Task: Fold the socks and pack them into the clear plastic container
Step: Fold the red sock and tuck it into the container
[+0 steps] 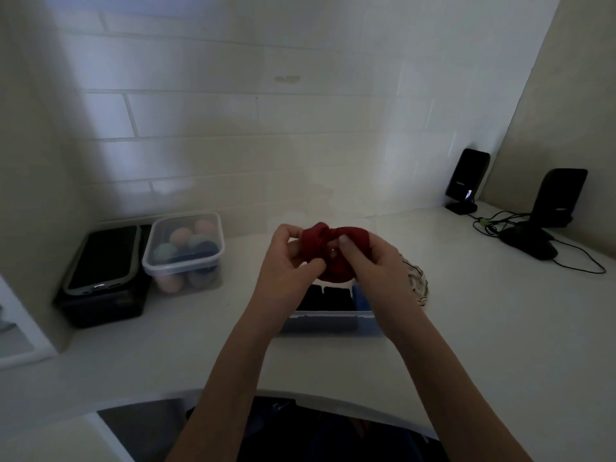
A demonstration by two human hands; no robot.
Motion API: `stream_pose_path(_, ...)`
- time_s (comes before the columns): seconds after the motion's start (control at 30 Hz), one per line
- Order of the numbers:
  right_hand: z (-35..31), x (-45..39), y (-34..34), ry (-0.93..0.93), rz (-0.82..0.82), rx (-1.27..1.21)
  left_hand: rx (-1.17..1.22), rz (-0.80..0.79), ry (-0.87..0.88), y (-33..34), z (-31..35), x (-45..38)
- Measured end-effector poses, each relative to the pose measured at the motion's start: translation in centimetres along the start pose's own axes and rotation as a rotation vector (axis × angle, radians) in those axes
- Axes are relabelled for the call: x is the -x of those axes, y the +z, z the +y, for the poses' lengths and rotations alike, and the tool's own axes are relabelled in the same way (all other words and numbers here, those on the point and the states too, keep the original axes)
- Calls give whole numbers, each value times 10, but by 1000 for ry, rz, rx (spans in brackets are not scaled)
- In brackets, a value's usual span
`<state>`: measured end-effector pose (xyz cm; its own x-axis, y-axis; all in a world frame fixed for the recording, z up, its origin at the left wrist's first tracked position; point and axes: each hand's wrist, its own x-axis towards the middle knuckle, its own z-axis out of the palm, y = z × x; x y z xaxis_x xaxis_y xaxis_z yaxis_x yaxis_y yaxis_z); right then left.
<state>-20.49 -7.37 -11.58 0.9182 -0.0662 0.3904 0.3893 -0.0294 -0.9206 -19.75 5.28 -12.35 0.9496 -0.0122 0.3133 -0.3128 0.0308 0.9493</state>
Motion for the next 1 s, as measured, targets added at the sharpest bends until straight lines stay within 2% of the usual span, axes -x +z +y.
stream_pose_path(0.1,0,1,4,42,0,-72,100,-12,-42,-3,-3,1)
stream_pose_path(0.27,-1,-3,8,-117,-88,199,350,-196,-167,-13,-5,-5)
stream_pose_path(0.37,-1,-9,7,-47,-208,162,415,-250,-193,-22,-3,-8)
stream_pose_path(0.43,-2,-14,7,-19,-223,142,311,-237,-186,-28,-4,-10)
stream_pose_path(0.53,0,-22,7,-106,-218,251,82,-127,-111,-41,-1,-13)
stream_pose_path(0.6,3,-27,11,-96,-264,342,-39,-107,-49,-50,2,-15)
stream_pose_path(0.77,13,-31,18,-16,-421,665,-566,-215,56,-61,6,-17)
stream_pose_path(1.0,21,-31,22,-2,-690,949,-1134,-449,34,-52,11,-23)
